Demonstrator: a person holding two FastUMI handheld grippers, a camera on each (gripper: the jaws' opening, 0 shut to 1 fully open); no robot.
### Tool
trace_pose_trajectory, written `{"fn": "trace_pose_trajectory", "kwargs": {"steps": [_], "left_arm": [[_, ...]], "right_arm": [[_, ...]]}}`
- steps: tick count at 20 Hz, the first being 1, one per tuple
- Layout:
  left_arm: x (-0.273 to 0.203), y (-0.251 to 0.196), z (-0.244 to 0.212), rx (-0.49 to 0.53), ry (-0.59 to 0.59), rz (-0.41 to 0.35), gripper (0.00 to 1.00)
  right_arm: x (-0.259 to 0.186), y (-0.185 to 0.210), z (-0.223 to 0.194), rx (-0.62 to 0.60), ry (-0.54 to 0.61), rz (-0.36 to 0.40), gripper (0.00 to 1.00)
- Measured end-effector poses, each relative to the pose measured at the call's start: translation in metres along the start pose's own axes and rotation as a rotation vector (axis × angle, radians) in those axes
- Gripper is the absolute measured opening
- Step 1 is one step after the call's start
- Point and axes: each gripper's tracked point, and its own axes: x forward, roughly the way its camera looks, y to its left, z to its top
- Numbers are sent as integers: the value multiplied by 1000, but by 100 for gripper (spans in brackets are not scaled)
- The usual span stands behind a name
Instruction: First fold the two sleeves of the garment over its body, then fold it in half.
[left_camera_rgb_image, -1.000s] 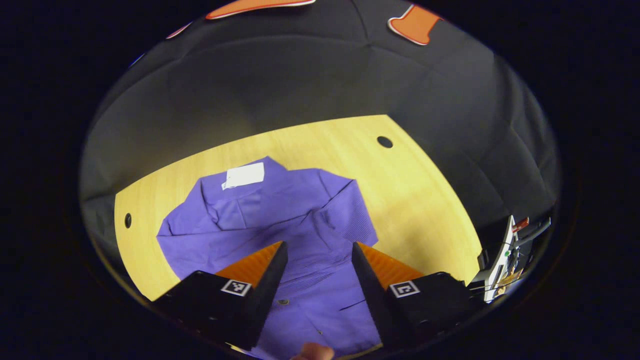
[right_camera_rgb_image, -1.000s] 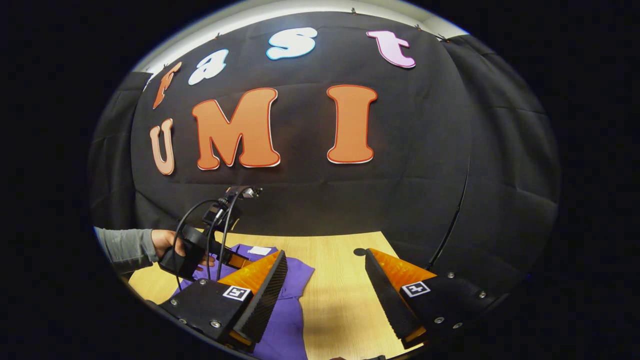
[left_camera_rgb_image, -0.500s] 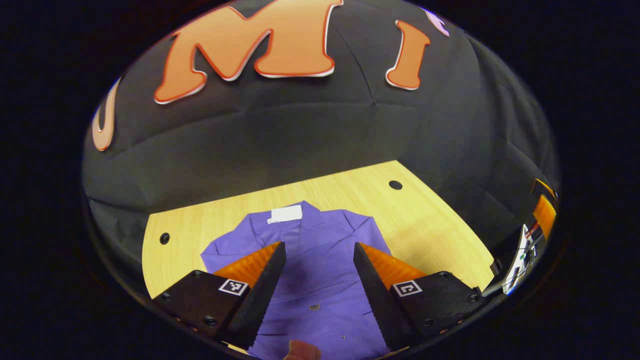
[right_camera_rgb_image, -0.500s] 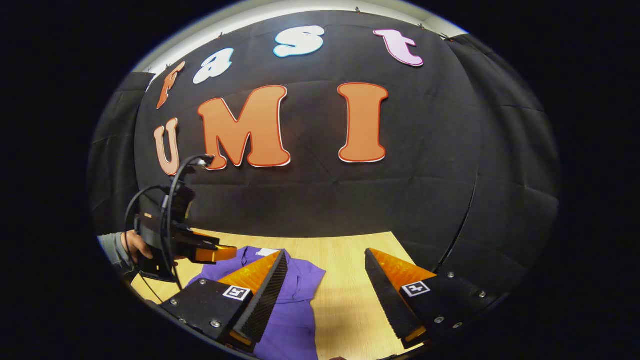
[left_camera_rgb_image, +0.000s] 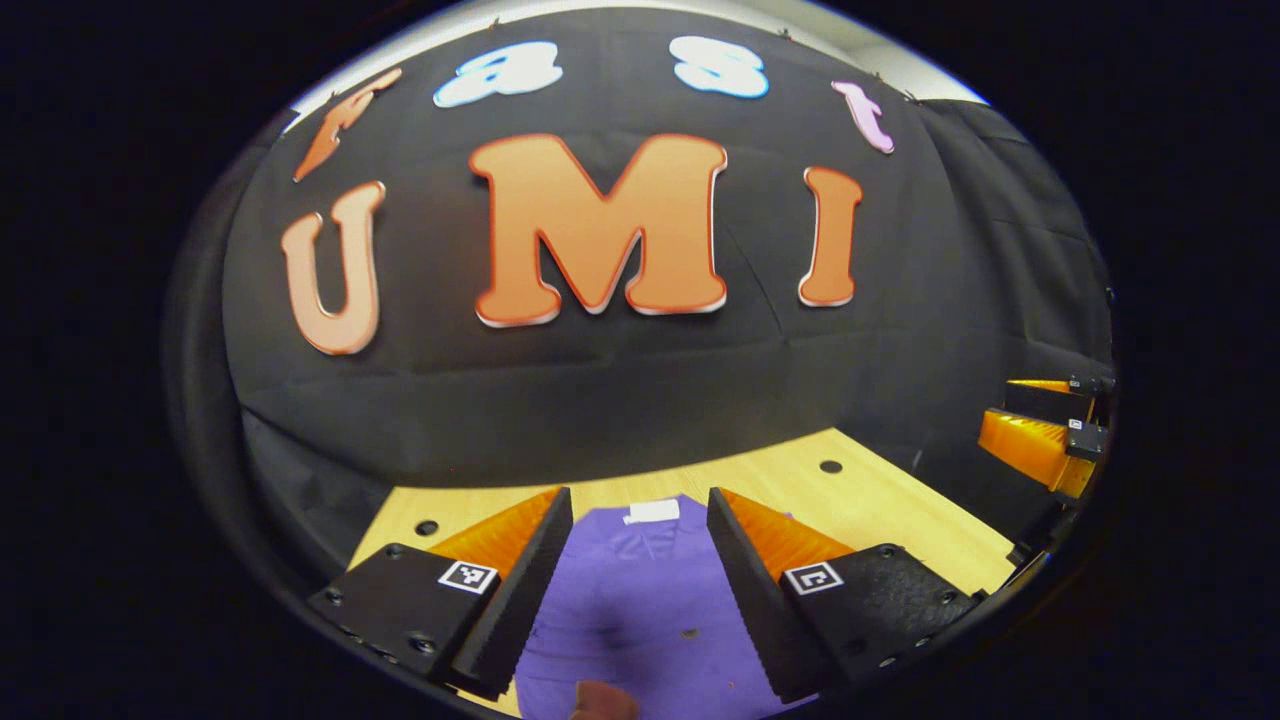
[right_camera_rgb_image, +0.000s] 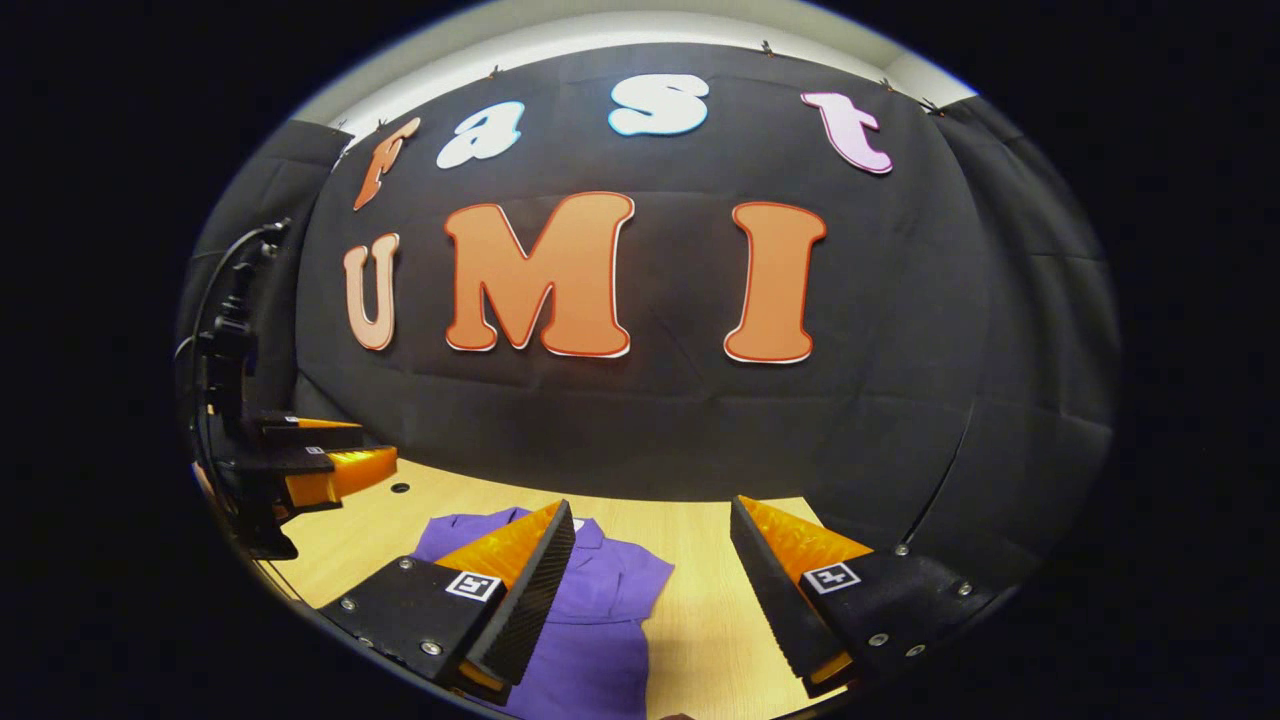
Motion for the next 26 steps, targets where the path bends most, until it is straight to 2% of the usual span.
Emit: {"fn": "trace_pose_trajectory", "kwargs": {"steps": [4,7,12,19,20,23,26], "left_arm": [[-50,34,31,7,-140,85,88],[-82,47,41,-7,-245,157,88],[-122,70,35,-37,-309,273,88],[-147,104,-6,-23,-268,357,88],[-146,104,-13,-15,-248,352,87],[-142,105,-39,-4,-174,345,98],[-132,104,-70,-10,-84,316,98]], "right_arm": [[-7,15,12,-18,-49,9,94],[-17,11,25,-32,-100,-19,94],[-32,21,40,-36,-170,-24,94],[-43,20,-6,-109,-71,-26,93],[-44,21,-16,-102,-43,-19,93],[-46,24,-49,-84,42,-11,93],[-49,23,-80,-81,132,-12,94]]}}
